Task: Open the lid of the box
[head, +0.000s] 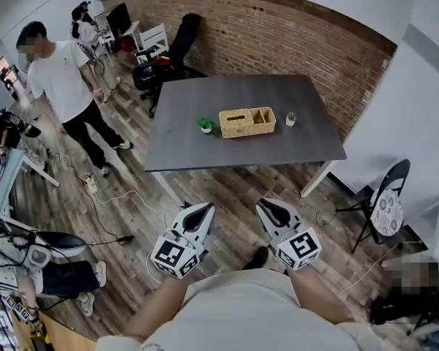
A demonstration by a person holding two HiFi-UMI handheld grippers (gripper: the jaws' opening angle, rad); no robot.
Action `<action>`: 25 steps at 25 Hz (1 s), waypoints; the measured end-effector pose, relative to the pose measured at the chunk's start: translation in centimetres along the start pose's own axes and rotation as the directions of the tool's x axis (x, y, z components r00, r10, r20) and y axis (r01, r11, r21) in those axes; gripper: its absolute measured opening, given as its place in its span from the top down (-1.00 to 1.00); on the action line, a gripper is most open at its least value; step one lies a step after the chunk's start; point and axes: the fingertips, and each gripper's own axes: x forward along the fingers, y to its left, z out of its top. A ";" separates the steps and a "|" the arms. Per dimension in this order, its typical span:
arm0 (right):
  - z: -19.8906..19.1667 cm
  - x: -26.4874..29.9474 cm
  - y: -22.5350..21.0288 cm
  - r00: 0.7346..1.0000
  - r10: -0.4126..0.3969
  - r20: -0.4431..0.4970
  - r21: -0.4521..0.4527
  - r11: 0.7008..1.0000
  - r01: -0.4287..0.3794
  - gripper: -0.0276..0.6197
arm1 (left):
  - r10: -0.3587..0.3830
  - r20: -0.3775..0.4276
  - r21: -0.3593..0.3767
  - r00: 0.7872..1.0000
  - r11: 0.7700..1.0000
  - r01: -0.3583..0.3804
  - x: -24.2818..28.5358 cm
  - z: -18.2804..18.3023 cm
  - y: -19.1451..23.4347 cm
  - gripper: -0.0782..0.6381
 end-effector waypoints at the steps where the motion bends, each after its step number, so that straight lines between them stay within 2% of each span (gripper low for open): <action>1: -0.2 0.3 -0.5 1.000 0.003 -0.004 0.004 1.000 -0.003 0.72 | 0.002 -0.004 -0.003 1.000 1.000 -0.002 0.4 -0.3 0.2 0.75; 8: -1.9 2.1 -4.6 0.999 0.035 -0.025 0.031 0.999 -0.034 0.49 | 0.026 -0.047 -0.023 0.999 0.999 -0.027 4.3 -2.1 2.0 0.75; 14: -3.4 3.1 -10.0 0.997 0.061 -0.039 0.070 0.996 -0.058 0.30 | 0.029 -0.076 -0.038 0.997 0.999 -0.032 10.1 -3.5 2.7 0.75; 25: -3.9 3.2 -18.2 0.993 0.108 -0.046 0.088 0.991 -0.104 0.25 | 0.028 -0.098 -0.033 0.995 0.999 -0.031 19.8 -4.0 1.7 0.75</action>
